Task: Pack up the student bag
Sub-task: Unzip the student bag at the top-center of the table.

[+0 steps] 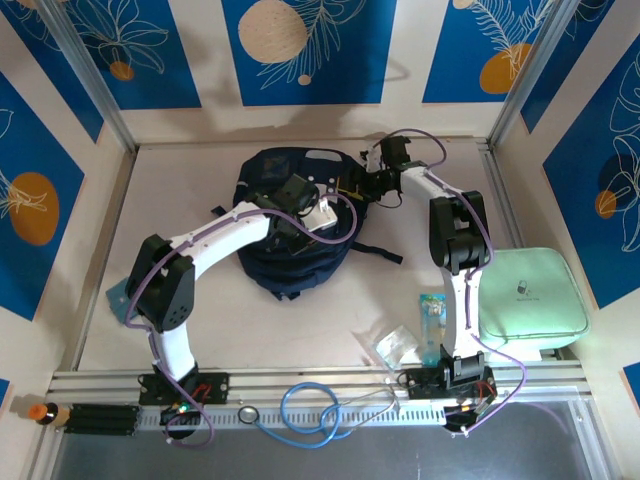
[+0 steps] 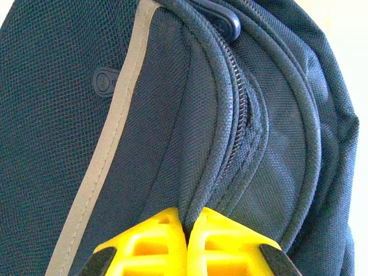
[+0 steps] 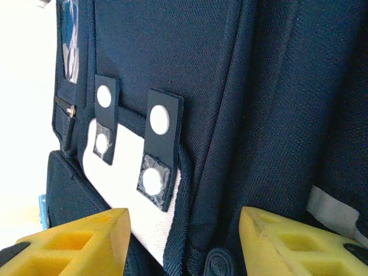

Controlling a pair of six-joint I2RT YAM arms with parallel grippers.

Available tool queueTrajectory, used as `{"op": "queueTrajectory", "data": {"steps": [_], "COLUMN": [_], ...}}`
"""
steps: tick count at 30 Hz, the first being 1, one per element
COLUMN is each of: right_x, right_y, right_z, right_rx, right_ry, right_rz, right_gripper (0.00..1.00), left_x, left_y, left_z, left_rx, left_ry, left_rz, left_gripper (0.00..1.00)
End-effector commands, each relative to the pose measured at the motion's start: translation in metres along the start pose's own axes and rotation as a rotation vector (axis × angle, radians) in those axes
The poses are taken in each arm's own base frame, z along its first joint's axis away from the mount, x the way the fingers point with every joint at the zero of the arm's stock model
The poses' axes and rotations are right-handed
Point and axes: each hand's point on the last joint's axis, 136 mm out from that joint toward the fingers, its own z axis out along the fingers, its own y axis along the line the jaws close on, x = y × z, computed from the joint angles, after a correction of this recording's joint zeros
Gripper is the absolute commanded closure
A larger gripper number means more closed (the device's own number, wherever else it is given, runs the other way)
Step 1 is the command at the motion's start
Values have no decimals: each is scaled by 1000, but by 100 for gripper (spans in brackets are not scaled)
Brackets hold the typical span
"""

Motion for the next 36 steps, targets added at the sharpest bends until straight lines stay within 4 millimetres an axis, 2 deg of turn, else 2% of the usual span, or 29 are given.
{"op": "queueTrajectory", "data": {"steps": [1, 6, 10, 13, 18, 28, 36], "right_x": [26, 53, 60, 63, 67, 66, 61], "right_y": [3, 9, -7, -10, 0, -3, 24], "right_z": [11, 16, 16, 14, 8, -3, -28], "right_rx": [-14, -60, 26, 42, -27, -33, -69], "right_ry": [107, 195, 206, 208, 224, 200, 118], "right_rz": [-29, -56, -63, -80, -122, -128, -178], "right_gripper": [46, 52, 58, 61, 63, 83, 98], "left_x": [-14, -12, -12, -11, -9, -8, -11], "left_y": [-2, -1, -1, -1, 0, 0, 6], "left_z": [-21, -15, -13, -12, -11, -10, -13], "left_rx": [12, 11, 15, 15, 12, 8, -14], "left_ry": [-70, -52, -44, -38, -29, -20, -33], "left_rz": [-22, -23, -27, -29, -31, -36, -60], "left_gripper": [100, 100, 100, 100, 100, 100, 100]}}
